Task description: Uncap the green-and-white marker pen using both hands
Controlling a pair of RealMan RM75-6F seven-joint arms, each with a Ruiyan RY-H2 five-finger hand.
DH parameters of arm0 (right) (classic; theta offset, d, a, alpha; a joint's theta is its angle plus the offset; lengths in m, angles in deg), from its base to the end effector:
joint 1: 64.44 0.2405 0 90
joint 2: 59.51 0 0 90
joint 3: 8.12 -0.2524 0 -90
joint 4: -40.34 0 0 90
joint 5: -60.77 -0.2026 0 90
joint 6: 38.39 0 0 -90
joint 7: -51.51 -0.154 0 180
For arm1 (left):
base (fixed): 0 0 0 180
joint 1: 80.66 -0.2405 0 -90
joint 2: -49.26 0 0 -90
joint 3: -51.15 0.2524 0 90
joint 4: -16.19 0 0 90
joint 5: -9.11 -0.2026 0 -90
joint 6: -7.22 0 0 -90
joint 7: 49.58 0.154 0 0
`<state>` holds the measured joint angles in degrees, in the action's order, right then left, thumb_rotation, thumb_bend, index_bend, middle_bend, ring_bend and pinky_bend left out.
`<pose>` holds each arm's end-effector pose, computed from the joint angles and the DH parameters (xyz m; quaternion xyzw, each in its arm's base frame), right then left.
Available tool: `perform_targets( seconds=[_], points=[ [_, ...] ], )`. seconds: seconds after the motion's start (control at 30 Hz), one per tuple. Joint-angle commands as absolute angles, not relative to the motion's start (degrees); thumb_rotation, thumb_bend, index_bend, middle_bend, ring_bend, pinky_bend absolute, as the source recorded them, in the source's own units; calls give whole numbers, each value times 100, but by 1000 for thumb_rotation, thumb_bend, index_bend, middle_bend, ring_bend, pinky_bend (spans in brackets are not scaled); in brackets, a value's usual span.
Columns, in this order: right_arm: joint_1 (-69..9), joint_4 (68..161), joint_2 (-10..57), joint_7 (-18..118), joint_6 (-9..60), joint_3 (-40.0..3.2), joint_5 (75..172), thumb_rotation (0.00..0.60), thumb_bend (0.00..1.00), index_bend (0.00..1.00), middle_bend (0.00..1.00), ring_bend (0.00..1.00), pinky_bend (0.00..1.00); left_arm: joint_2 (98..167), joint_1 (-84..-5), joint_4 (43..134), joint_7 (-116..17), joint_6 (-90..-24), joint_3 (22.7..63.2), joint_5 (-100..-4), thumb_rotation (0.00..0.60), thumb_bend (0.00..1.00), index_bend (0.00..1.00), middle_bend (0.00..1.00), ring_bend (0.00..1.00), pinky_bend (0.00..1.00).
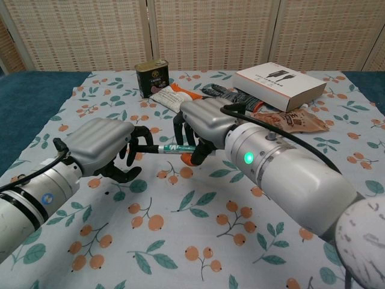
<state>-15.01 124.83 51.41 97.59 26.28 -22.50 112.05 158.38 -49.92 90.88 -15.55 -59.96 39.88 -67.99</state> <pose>-0.0409 -0.3084 -0.0988 0.7556 -0.3510 0.3674 0.4134 -0.1323 0.2922 -0.0760 -0.7216 -0.3061 -0.3950 0.4790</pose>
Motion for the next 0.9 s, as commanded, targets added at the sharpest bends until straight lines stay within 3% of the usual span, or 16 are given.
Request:
perform_targets(
  seconds=[0.03,0.5,0.63,0.9],
  points=[
    [-1506,12476,5136,9741,2627,-2249,11197,600,436,976,750,366,0,15790,-4973,9136,-1590,-6042,3986,-6820,600,356,348,585,498,728],
    [-1495,12320,5251,9674,2623,-2207,11246,600,436,976,750,372,0,15518,-4914,9458,-1687,-5997,4003,-6591,600,359,377,595,499,728],
    [-1494,12256,5285,9661,2618,-2197,11265,600,436,976,750,372,0,15518,-4900,9439,-1741,-6019,4034,-6587,600,363,441,609,500,730],
    [-1493,12277,5278,9634,2617,-2242,11278,600,436,976,750,374,0,15528,-4853,9379,-1809,-6088,4079,-6629,600,364,472,619,500,732]
  ],
)
